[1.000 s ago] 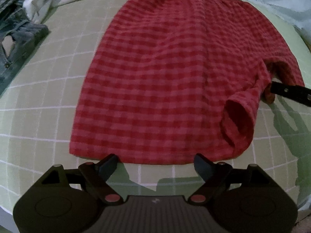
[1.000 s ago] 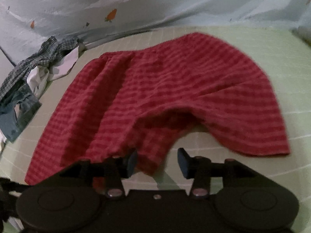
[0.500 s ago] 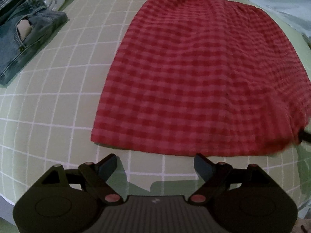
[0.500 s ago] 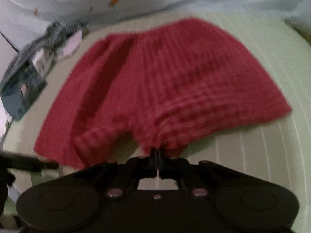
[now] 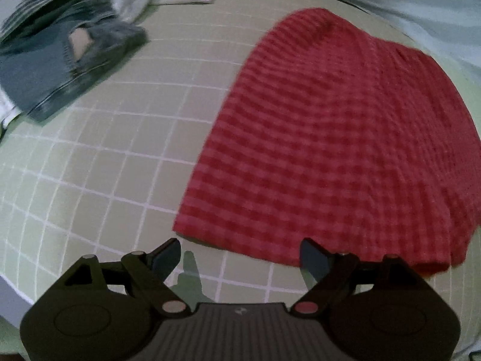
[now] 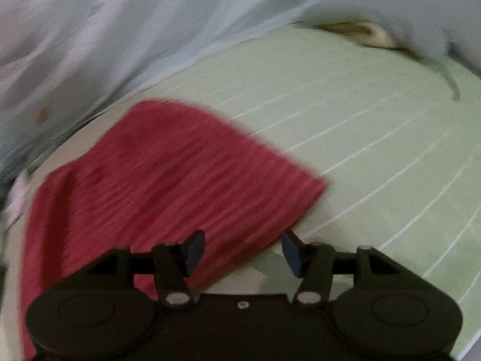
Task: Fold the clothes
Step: 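Release the red shirt and reposition the right gripper along its edge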
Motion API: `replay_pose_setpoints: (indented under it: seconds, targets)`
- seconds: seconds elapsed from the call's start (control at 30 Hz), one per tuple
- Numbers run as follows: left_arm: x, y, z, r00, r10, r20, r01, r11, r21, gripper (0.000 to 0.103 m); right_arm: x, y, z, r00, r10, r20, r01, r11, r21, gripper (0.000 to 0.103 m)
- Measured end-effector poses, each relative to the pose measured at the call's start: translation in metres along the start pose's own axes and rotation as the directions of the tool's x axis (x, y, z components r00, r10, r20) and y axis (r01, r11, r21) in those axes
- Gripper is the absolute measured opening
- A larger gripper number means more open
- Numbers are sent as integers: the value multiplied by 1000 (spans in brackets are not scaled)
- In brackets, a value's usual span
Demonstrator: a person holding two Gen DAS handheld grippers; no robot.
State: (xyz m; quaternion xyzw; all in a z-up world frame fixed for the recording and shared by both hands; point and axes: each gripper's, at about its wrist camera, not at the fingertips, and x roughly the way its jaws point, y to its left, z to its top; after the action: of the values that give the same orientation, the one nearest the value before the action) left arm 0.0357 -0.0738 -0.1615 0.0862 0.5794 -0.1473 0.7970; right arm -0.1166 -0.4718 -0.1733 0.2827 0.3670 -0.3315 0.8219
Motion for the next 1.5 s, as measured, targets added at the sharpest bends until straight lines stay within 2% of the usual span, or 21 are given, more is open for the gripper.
replay_pose_setpoints:
  seconds: [0.07, 0.13, 0.23, 0.3, 0.37, 0.43, 0.53, 0.57, 0.63, 0.7, 0.77, 0.8, 0.87, 0.93, 1.0, 1.07, 1.1, 1.2, 1.23, 1.37, 1.5]
  targets:
    - [2, 3, 0, 1000, 17, 1, -17, 999, -37, 87, 14, -14, 11, 998, -55, 11, 55, 999, -1, 56]
    - [4, 6, 0, 999, 38, 0, -38, 997, -62, 87, 26, -23, 20, 996, -92, 17, 92, 996, -17, 42]
    - [1, 9, -2, 998, 62, 4, -61, 995, -83, 87, 34, -23, 29, 997, -77, 8, 77, 993, -91, 4]
    - [0, 11, -3, 998, 65, 11, -64, 994, -90, 87, 31, -24, 38, 999, -32, 23, 35, 990, -140, 2]
    - [-2, 14, -4, 997, 78, 15, -76, 993, -93, 87, 29, -30, 45, 998, -53, 38, 57, 992, -116, 2]
    - [-3, 19, -6, 996, 90, 14, -89, 992, -94, 87, 27, -36, 51, 995, -89, 52, 93, 993, -75, 4]
    - [-2, 27, -8, 996, 93, 3, -92, 990, -109, 87, 23, -40, 55, 989, -132, 69, 135, 990, -41, 30]
    - [-1, 30, -8, 996, 91, 0, -91, 989, -116, 87, 20, -34, 51, 989, -131, 73, 136, 989, -65, 47]
    - [-1, 36, -5, 997, 80, 4, -78, 988, -136, 87, 9, -17, 35, 988, -124, 95, 135, 984, -120, 52]
    - [-1, 41, -3, 998, 60, 19, -56, 987, -151, 87, 4, 4, 18, 994, -78, 78, 91, 979, -181, 57]
    - [1, 42, 2, 999, 41, 26, -36, 989, -146, 87, 1, 26, 1, 999, -26, 48, 37, 970, -240, 76]
    - [3, 41, 4, 999, 32, 28, -28, 990, -140, 87, -1, 37, -7, 999, 0, 32, 9, 963, -269, 79]
    - [7, 40, 9, 999, 19, 29, -15, 993, -121, 86, -4, 59, -24, 999, 49, -3, -47, 945, -325, 79]
    - [12, 38, 15, 999, 3, 33, 0, 996, -91, 84, -2, 72, -39, 998, 47, -44, -60, 927, -370, 79]
    - [16, 33, 19, 999, -11, 31, 13, 998, -64, 76, 2, 77, -50, 997, 16, -80, -48, 911, -409, 80]
    - [23, 30, 21, 999, -24, 26, 25, 999, -40, 60, -2, 77, -56, 996, 5, -84, -41, 906, -422, 81]
    - [25, 27, 22, 999, -16, 36, 17, 1000, -22, 59, -4, 74, -55, 996, 0, -92, -39, 907, -419, 82]
    - [25, 20, 23, 997, -3, 83, -2, 998, 56, 23, -6, 65, -55, 995, -43, -91, 4, 922, -388, 83]
    - [24, 22, 24, 996, -15, 89, 10, 998, 59, 0, -7, 62, -57, 994, -56, -90, 19, 929, -369, 83]
    - [19, 38, 25, 993, -11, 119, 9, 1000, 22, 0, -16, 50, -60, 991, -99, -86, 69, 951, -301, 83]
    - [11, 71, 28, 986, 66, 151, -55, 995, -81, 0, -26, 42, -65, 987, -135, -93, 106, 958, -267, 83]
